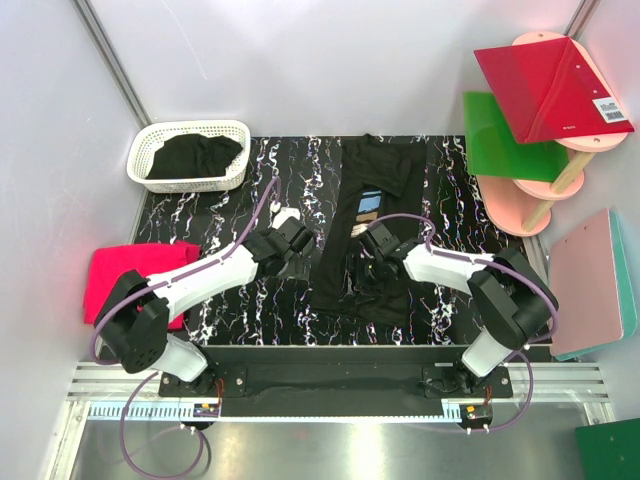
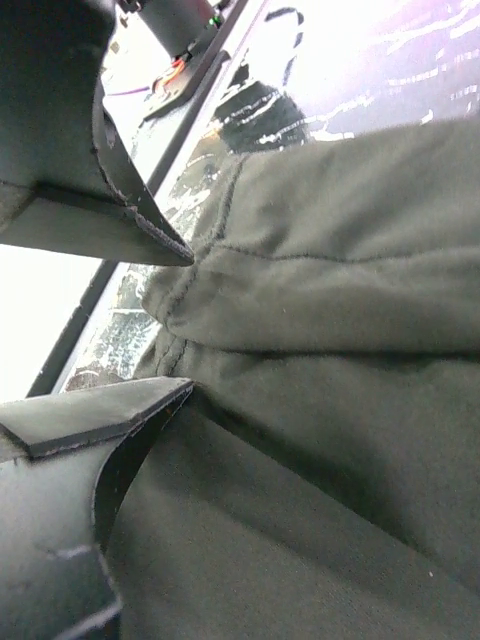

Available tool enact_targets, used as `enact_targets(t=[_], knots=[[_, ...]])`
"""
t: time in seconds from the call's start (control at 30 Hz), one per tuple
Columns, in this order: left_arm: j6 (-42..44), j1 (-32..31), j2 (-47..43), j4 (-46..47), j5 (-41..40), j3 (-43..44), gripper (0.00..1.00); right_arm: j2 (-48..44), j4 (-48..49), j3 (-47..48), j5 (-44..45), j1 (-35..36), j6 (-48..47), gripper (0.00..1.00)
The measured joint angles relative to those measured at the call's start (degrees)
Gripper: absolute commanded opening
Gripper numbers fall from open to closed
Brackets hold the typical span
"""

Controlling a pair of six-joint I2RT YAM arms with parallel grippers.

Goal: Fold and stack the t-shirts
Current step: Rotate the tshirt 90 degrees

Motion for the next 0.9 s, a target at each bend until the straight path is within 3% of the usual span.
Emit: enact_targets(t=[0.17,0.4,0.9], knots=[[0.00,0.00,0.57,0.20,0.00,-0.02,0.99,1.62,1.16,0.00,-0.24,0.00,0.02,0.47],[0.00,0.00,2.29,0.57,0.15,-0.02,0.99,3.34,5.14,0.00,-2.86,0.13,0.92,0.59],[-0.04,0.00,4.50,1.07,1.07,-0.02,0.99,-0.48,4.52,-0.39,-0.59,0.92,1.55,0.53]])
